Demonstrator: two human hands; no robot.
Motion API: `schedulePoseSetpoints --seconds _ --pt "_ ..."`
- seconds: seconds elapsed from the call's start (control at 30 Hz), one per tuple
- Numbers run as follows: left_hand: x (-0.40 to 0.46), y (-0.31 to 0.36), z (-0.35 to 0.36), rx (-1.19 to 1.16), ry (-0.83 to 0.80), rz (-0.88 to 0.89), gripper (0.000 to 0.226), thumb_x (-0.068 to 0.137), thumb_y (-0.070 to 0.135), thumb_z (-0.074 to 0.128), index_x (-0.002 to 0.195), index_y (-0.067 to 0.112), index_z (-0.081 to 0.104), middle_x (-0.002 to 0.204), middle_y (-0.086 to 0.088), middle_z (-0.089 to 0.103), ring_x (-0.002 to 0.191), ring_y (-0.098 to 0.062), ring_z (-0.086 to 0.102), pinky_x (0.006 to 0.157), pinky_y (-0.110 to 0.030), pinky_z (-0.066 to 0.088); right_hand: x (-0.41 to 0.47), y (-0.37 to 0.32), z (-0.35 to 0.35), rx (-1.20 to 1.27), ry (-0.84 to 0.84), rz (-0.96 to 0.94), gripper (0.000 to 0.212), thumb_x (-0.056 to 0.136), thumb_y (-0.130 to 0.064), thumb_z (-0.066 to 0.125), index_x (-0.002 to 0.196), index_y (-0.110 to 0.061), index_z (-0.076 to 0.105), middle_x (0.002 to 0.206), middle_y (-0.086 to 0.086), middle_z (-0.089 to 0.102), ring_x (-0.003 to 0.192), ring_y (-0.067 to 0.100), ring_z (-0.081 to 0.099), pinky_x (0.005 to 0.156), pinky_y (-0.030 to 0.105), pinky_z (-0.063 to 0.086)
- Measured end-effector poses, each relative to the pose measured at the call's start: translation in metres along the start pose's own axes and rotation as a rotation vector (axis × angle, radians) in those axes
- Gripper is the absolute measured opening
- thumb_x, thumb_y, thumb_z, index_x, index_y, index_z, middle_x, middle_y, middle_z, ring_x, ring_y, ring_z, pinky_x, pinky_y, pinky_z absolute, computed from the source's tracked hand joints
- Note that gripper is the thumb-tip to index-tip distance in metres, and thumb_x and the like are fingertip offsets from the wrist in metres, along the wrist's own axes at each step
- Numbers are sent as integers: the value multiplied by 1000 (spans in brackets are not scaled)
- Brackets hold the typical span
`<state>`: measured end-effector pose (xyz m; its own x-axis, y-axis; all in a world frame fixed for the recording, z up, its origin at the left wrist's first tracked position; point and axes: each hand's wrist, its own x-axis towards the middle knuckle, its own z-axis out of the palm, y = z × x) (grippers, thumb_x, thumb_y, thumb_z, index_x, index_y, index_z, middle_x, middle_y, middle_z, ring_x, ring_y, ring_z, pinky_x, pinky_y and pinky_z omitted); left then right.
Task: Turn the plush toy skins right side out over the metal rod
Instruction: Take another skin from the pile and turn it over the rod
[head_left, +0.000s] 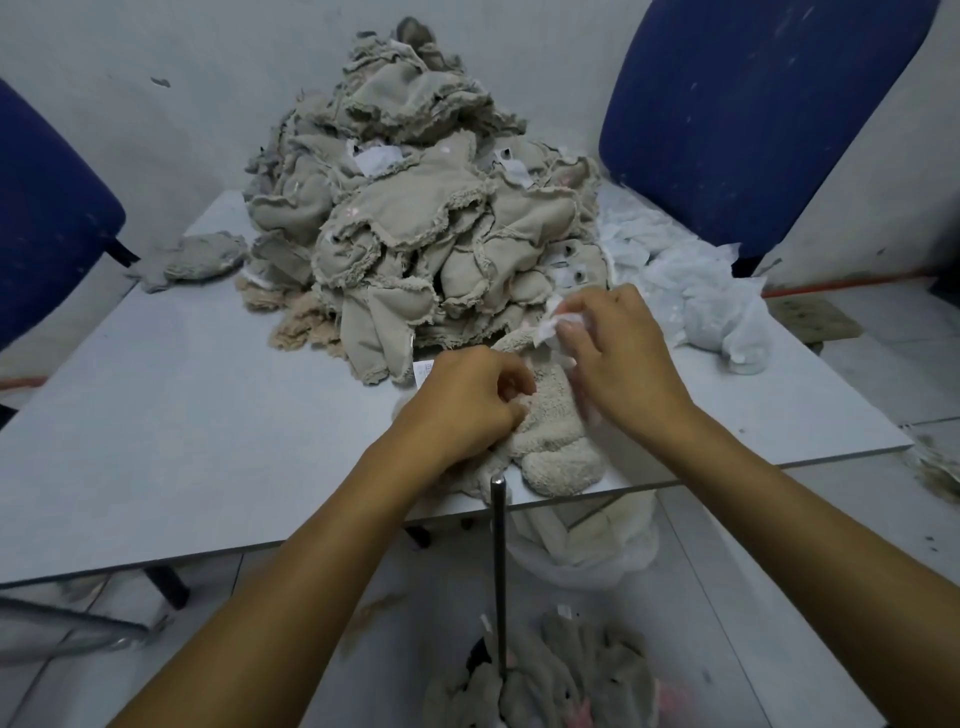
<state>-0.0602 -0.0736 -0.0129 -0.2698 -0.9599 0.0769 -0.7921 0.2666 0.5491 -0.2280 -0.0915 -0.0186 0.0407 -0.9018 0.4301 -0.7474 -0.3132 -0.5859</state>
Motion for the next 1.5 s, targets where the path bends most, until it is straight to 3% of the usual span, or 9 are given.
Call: schedulePoseSetpoints --seconds 0.27,0.4,0.53,0.67,0.83,1.07,1.2,1.37,1.5 --pt "-5 -3 -2 166 123 146 11 88 18 67 94 16 76 81 3 59 81 -15 57 69 -27 40 -9 -38 2 620 28 258 9 101 -20 52 110 -21 50 114 7 56 80 18 69 53 25 56" --pt "-13 -4 4 205 198 220 17 85 13 61 95 2 69 99 -8 59 90 -26 57 72 -39 48 -13 -38 7 347 -25 123 39 85 -15 70 122 -25 63 114 2 57 100 15 60 86 27 51" --pt "-16 -9 7 196 149 170 36 92 19 55 125 8 60 122 -8 57 109 -26 56 86 -43 48 -22 -43 12 376 31 102 28 79 -10 72 101 -28 68 104 -3 45 87 -7 53 75 5 42" --pt "-14 -6 4 329 90 70 22 89 25 57 103 9 62 109 -6 54 100 -24 54 80 -42 50 -28 -44 17 397 76 129 37 80 -8 70 81 -36 47 102 -4 43 77 -15 49 65 1 37" --pt "-13 -1 1 357 0 72 17 92 19 53 98 5 60 104 -14 61 94 -31 60 74 -40 49 -32 -48 16 472 91 101 36 84 -10 69 105 -31 48 103 -9 58 90 -2 58 69 6 42" --pt "-19 -4 5 376 264 227 29 98 24 44 121 12 57 112 -6 59 101 -26 52 80 -43 43 -46 -52 15 272 227 -143 39 81 13 60 111 -12 61 107 -1 39 96 -13 47 80 1 39" --pt "-17 -11 5 400 146 344 30 96 21 49 121 8 60 116 -9 58 104 -29 52 82 -44 44 -50 -59 12 263 257 -191 37 81 13 58 112 -8 62 109 1 39 94 -3 50 80 5 43" --pt "-15 -8 8 216 79 92 14 87 26 55 93 14 57 91 -4 56 89 -26 57 75 -42 49 -44 -60 10 378 247 -64 42 81 10 56 111 -20 56 109 2 47 97 -8 50 80 3 38" --pt "-15 -6 10 236 98 75 12 90 25 53 90 14 56 91 -8 62 88 -30 59 73 -43 49 -42 -51 17 453 163 115 41 86 -3 60 110 -34 47 114 -2 58 102 12 58 87 25 48"
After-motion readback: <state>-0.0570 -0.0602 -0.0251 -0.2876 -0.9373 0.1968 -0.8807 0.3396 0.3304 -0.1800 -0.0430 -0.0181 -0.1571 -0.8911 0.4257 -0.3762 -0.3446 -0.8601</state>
